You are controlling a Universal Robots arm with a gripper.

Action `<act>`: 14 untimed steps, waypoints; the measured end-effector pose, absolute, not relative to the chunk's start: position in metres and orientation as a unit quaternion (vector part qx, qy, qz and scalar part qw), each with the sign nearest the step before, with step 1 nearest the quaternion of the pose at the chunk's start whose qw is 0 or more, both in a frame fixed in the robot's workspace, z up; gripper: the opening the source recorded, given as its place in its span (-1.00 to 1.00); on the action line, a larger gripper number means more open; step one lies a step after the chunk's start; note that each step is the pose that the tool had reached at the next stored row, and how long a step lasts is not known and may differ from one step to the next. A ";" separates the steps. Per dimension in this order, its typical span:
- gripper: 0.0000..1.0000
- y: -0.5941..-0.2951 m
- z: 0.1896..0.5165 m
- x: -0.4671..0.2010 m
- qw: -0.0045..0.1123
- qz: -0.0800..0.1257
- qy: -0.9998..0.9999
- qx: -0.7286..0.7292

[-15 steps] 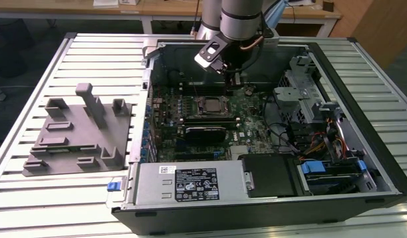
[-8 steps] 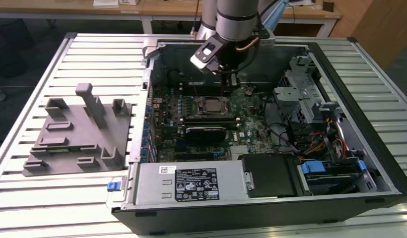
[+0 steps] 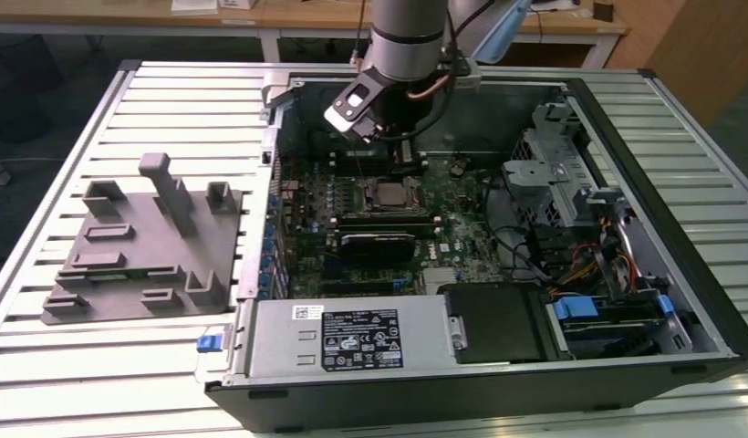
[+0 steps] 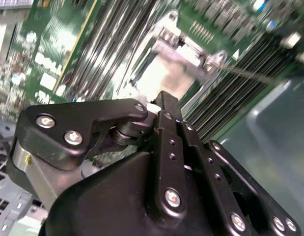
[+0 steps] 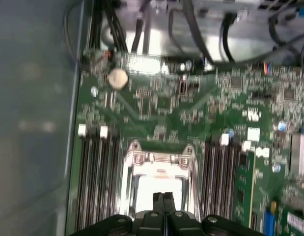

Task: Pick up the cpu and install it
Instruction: 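Close the cpu cover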

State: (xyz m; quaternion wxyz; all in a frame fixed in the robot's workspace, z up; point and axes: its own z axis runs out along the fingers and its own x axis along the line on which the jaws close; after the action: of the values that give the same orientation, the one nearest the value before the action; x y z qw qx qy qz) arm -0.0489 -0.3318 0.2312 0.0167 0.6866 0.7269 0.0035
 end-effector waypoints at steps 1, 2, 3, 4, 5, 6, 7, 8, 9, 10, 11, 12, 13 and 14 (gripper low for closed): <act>-0.79 -0.332 0.231 -0.052 0.017 0.003 0.727 0.686; -0.79 -0.332 0.230 -0.056 0.017 0.003 0.727 0.686; -0.79 -0.332 0.230 -0.058 0.017 0.004 0.727 0.686; -0.79 -0.332 0.230 -0.059 0.017 0.004 0.727 0.686; -0.79 -0.332 0.229 -0.060 0.016 0.003 0.727 0.686; -0.79 -0.332 0.227 -0.060 0.016 0.003 0.727 0.686; -0.79 -0.332 0.226 -0.060 0.015 0.002 0.728 0.686; -0.79 -0.332 0.224 -0.060 0.014 0.001 0.728 0.686; -0.79 -0.332 0.222 -0.060 0.013 0.000 0.728 0.685; -0.79 -0.332 0.220 -0.060 0.012 0.000 0.729 0.685; -0.79 -0.333 0.219 -0.060 0.012 -0.001 0.729 0.685; -0.79 -0.333 0.217 -0.061 0.011 -0.001 0.729 0.684; -0.79 -0.333 0.216 -0.062 0.011 -0.002 0.729 0.684; -0.79 -0.333 0.215 -0.063 0.011 -0.002 0.729 0.684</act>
State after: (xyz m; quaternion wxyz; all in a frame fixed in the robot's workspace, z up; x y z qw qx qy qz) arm -0.0631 -0.3332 0.2150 0.0112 0.6842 0.7292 -0.0017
